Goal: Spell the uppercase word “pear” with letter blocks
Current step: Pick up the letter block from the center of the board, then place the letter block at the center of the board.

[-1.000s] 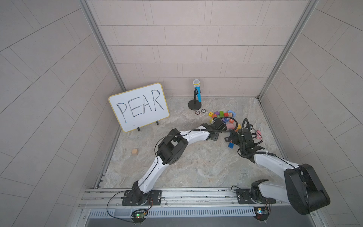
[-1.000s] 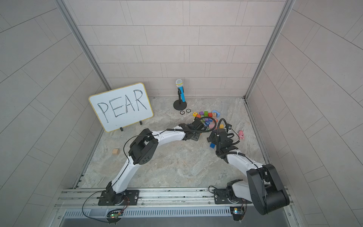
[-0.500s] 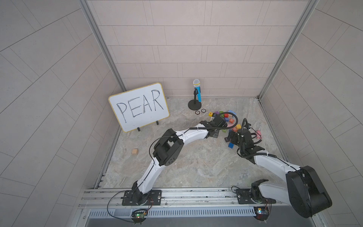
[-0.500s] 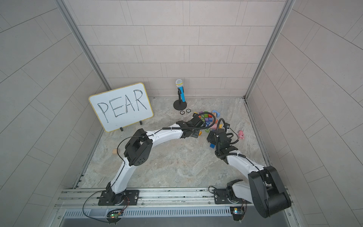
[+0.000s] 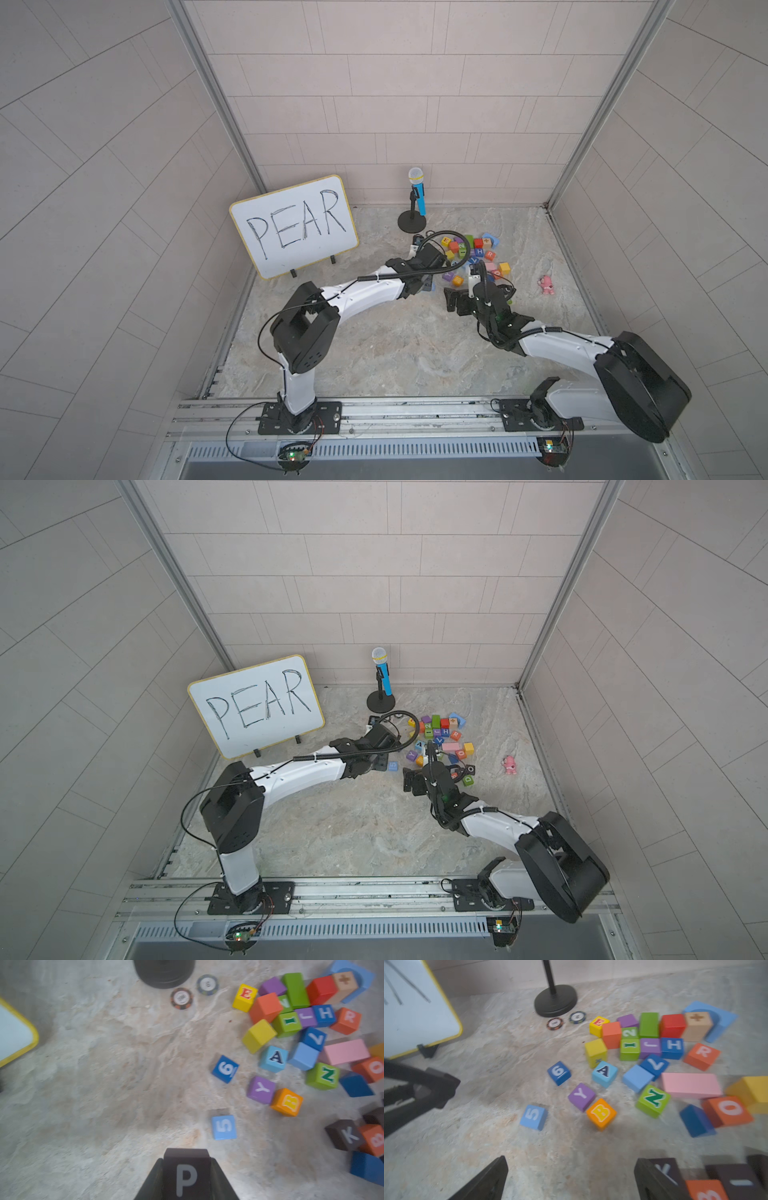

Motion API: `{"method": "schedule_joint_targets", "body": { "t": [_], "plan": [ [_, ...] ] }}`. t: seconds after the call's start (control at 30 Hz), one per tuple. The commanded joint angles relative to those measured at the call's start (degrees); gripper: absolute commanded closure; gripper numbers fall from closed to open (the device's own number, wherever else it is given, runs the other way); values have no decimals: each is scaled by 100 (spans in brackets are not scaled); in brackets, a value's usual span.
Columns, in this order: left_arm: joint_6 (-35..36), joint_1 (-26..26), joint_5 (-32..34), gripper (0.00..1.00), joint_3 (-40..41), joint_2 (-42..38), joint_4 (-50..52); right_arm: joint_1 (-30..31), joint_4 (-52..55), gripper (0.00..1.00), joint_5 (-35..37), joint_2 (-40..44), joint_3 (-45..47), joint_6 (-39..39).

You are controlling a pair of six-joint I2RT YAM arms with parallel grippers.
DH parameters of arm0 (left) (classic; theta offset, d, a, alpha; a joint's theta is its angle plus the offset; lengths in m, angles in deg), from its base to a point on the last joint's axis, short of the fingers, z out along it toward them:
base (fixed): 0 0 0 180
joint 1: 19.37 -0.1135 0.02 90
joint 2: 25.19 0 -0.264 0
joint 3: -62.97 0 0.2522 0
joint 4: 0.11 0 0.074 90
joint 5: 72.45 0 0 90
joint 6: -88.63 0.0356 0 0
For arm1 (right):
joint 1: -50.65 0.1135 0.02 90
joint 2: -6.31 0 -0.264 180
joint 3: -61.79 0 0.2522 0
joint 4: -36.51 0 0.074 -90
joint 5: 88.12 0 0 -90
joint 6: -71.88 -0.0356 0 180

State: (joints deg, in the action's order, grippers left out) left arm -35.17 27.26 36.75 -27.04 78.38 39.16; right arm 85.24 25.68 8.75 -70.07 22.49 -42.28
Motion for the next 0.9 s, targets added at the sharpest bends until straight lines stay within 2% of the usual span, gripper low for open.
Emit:
{"method": "schedule_joint_targets", "body": {
  "t": [0.0, 0.23, 0.43, 0.63, 0.87],
  "plan": [
    [-239, -211, 224, 69, 705, -529, -104, 427, -724, 0, -166, -399, -171, 697],
    [-583, -909, 414, 70, 2171, -1513, -301, 1264, -1591, 0, -290, -1683, -835, 1681],
    [-929, -1463, 713, 70, 2935, -2008, -284, 1478, -1660, 0, -561, -2498, -1675, 1752],
    [-938, -2141, 498, 70, 3296, -2013, -398, 1551, -1687, 0, -709, -3071, -2275, 1692],
    [-463, -2747, 200, 71, 3338, -1948, -291, 1608, -1944, 0, -724, -3486, -2588, 1538]
  ]
}}
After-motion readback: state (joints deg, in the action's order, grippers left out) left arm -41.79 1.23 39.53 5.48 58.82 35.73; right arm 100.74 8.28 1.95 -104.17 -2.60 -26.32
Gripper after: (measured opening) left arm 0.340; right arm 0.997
